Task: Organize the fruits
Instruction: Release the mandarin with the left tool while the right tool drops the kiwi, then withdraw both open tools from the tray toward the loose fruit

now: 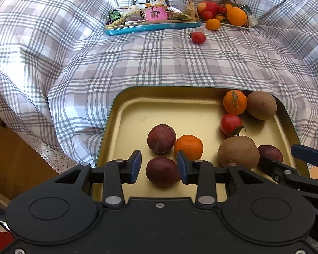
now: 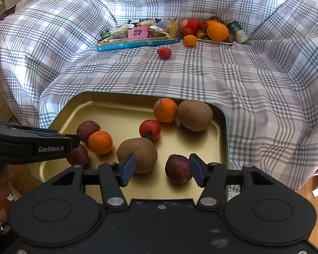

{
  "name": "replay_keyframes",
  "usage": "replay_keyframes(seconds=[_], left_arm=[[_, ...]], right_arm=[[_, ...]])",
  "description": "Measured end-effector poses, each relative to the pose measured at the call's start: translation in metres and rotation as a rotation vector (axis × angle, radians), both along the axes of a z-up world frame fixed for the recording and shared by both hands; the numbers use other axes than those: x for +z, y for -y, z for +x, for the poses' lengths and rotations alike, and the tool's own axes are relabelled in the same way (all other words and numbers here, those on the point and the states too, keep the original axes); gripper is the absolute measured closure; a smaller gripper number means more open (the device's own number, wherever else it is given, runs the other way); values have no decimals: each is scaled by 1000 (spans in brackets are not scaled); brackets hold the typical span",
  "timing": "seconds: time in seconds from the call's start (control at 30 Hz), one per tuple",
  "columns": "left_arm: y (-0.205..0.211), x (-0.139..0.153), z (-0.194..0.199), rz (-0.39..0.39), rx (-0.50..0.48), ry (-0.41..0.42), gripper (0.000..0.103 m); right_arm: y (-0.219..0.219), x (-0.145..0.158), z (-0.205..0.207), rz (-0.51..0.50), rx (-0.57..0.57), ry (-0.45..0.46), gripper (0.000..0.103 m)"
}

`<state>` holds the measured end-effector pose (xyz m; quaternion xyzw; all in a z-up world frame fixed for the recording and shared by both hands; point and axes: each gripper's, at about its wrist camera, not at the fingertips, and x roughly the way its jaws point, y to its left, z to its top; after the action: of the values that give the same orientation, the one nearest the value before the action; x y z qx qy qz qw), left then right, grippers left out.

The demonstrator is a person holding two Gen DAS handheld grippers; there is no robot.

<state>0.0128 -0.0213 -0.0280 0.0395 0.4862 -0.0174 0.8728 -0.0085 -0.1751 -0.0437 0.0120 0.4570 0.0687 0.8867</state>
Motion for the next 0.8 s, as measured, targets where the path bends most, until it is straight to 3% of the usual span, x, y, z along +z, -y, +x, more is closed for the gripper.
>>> replay_keyframes(seconds=[0.27,0.57,0.8], left_arm=[[-1,2,1,-5,-4,0,58],[5,5,10,43,-66,37,58],[3,7,34,12,-62,24,58]], right_arm=[[6,2,0,7,-23,16,44],[17,7,5,37,-73,46,44],[27,11,22,47,-116,46,44]])
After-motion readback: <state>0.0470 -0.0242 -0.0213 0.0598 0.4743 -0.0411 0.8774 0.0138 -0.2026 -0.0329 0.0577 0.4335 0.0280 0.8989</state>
